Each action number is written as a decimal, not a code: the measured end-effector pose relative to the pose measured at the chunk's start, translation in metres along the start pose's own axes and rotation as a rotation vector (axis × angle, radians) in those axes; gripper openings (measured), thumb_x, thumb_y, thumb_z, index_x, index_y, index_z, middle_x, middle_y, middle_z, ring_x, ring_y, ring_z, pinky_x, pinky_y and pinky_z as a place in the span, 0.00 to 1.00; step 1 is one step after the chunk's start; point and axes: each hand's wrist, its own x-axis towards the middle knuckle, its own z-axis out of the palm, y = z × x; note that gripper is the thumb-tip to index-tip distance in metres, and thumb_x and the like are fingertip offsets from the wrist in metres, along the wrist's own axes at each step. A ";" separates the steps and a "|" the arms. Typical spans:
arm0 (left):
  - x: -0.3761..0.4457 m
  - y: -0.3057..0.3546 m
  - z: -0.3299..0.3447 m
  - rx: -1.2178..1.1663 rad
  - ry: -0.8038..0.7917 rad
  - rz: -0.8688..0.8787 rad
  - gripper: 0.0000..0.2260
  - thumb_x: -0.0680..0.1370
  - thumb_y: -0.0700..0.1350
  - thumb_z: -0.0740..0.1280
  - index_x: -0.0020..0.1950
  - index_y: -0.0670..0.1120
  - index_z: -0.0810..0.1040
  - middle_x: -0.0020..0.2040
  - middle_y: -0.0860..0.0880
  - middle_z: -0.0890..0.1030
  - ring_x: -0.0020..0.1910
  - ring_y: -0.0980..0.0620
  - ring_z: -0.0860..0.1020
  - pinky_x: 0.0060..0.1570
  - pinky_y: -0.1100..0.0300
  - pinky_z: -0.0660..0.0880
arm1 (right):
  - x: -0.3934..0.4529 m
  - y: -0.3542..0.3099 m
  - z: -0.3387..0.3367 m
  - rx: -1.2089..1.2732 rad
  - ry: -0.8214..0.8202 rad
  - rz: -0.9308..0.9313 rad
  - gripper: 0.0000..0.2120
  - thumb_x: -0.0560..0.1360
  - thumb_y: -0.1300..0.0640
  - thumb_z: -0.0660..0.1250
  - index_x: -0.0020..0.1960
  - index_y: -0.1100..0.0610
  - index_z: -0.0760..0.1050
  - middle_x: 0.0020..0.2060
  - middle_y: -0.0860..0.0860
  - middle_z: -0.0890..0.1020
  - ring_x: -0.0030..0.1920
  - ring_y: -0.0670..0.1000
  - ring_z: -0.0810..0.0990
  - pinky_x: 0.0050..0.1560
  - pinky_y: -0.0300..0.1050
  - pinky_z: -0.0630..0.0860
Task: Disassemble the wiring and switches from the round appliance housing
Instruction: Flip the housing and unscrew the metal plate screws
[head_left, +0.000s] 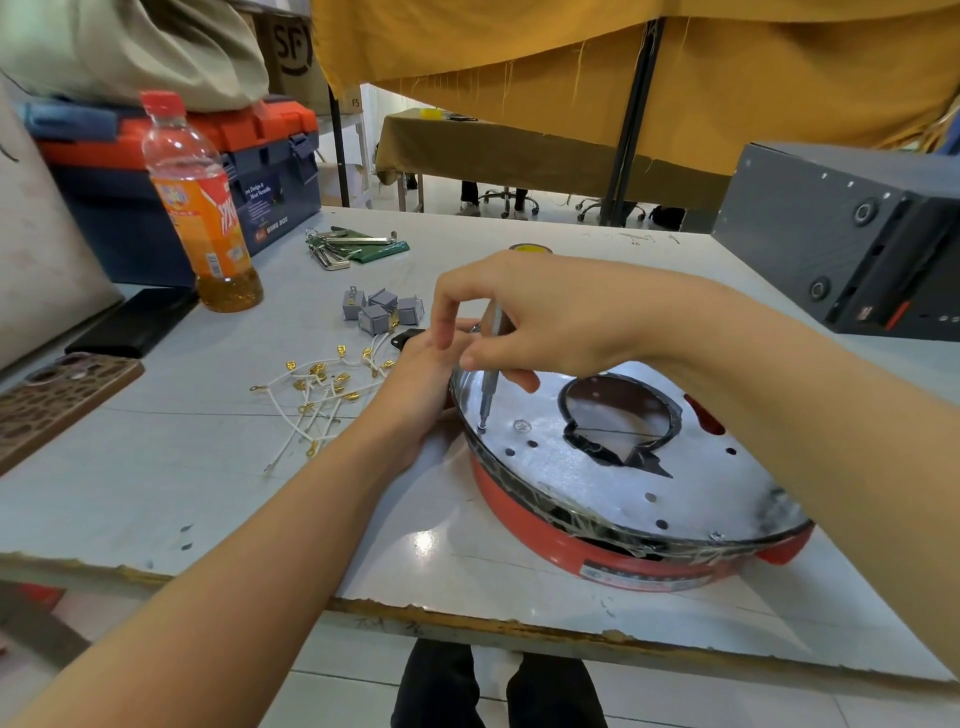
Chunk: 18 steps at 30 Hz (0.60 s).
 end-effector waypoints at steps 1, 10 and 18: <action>0.001 0.000 0.000 0.003 0.008 0.008 0.11 0.71 0.43 0.61 0.32 0.46 0.81 0.34 0.43 0.80 0.33 0.51 0.77 0.31 0.63 0.74 | -0.001 0.000 -0.002 0.007 -0.015 -0.004 0.04 0.78 0.57 0.65 0.53 0.50 0.73 0.22 0.43 0.77 0.33 0.44 0.79 0.43 0.42 0.73; 0.006 -0.007 -0.004 0.017 -0.002 0.030 0.17 0.78 0.42 0.58 0.33 0.46 0.82 0.38 0.48 0.84 0.39 0.53 0.82 0.39 0.58 0.78 | 0.002 -0.001 -0.006 -0.048 -0.026 0.042 0.02 0.76 0.52 0.67 0.48 0.48 0.74 0.29 0.45 0.81 0.35 0.40 0.79 0.44 0.44 0.75; 0.005 -0.008 -0.004 -0.026 -0.037 0.015 0.13 0.73 0.47 0.60 0.36 0.46 0.83 0.40 0.40 0.83 0.42 0.49 0.82 0.47 0.55 0.79 | 0.003 -0.003 0.003 -0.004 0.020 0.027 0.03 0.78 0.56 0.64 0.50 0.51 0.75 0.20 0.48 0.78 0.36 0.52 0.83 0.50 0.52 0.78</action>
